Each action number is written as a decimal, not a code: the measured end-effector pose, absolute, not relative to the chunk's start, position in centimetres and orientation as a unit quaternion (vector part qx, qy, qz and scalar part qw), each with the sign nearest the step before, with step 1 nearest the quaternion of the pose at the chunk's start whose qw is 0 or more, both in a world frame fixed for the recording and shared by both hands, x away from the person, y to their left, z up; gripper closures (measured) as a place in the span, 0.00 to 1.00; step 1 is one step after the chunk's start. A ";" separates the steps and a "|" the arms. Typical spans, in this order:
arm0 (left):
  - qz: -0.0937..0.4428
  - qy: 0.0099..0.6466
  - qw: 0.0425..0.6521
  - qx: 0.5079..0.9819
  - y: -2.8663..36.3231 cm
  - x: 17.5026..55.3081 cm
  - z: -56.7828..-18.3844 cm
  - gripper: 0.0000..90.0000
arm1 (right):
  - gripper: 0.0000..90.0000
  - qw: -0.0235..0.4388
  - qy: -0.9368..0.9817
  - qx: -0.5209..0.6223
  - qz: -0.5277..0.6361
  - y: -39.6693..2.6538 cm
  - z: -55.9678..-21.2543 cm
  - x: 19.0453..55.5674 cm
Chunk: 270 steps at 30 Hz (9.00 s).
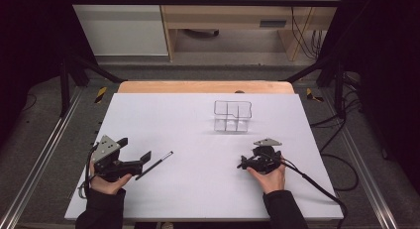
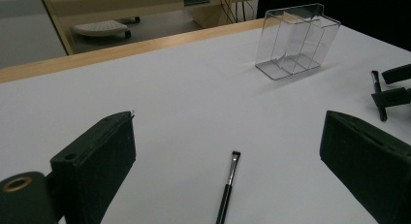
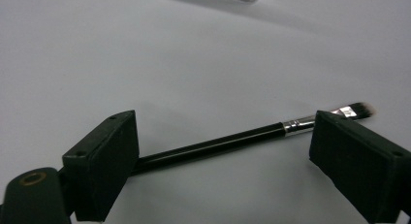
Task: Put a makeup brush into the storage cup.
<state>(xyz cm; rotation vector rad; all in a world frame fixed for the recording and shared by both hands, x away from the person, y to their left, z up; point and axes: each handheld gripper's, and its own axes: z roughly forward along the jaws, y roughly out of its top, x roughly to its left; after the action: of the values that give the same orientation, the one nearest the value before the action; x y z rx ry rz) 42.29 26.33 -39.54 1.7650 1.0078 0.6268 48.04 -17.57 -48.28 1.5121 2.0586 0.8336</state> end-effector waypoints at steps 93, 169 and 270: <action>0.252 0.406 0.488 0.730 26.2 42.2 -39.6 0.07 | 0.91 0.211 0.762 0.531 0.306 -21.1 -47.6 49.0; 0.246 0.409 0.482 0.734 26.7 42.4 -39.7 0.07 | 0.93 0.072 0.846 0.513 0.126 -19.2 -44.8 53.6; 0.241 0.409 0.482 0.737 26.5 42.5 -40.0 0.07 | 0.94 0.285 0.618 0.485 0.550 -18.7 -35.0 50.4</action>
<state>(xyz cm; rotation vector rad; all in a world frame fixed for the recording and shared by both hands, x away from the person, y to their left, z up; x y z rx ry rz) 42.51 26.51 -39.99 1.7956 0.9960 0.5869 50.42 -18.69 -35.05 1.2973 1.6519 1.4705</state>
